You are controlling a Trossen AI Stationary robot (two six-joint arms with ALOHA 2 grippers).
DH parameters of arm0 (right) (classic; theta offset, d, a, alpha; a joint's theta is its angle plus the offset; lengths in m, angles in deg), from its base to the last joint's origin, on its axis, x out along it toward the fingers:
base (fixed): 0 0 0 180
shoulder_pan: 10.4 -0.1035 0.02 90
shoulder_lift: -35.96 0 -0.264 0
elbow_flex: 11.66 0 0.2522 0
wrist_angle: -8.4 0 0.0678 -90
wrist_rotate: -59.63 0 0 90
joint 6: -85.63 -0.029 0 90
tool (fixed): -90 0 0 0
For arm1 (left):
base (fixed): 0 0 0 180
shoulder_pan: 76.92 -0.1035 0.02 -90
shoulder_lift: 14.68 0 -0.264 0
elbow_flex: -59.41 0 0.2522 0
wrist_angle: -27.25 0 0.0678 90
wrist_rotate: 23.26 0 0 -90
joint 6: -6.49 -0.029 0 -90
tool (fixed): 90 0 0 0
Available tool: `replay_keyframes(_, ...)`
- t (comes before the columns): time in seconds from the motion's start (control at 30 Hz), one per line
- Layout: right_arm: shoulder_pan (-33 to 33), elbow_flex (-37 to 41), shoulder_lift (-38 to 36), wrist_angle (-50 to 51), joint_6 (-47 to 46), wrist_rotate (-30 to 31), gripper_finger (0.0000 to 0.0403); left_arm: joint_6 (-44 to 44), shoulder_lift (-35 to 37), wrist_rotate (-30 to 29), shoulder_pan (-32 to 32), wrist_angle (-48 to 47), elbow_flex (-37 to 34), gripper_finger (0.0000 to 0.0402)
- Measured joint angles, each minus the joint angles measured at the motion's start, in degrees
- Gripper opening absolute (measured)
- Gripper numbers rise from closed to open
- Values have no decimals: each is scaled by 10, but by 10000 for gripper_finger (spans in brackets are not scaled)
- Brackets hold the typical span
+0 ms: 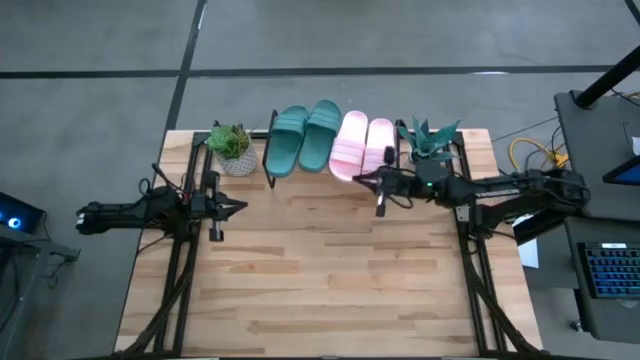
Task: Pick and place slides into the shelf
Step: Return to Home Position
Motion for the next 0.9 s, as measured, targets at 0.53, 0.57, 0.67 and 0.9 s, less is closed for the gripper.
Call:
replay_keyframes(0.53, -69, 148, -384, 203, -59, 61, 8, 0, 11, 0, 0, -8, 0, 0)
replay_keyframes(0.57, -73, 153, -410, 219, -59, 72, 8, 0, 11, 0, 0, -9, 0, 0)
replay_keyframes(0.67, -83, 180, -493, 225, -58, 101, 8, 10, 11, 0, 0, -8, 0, 0)
replay_keyframes(0.9, -84, 217, -643, 341, -85, 93, 8, 15, 12, 0, 0, -9, 0, 0)
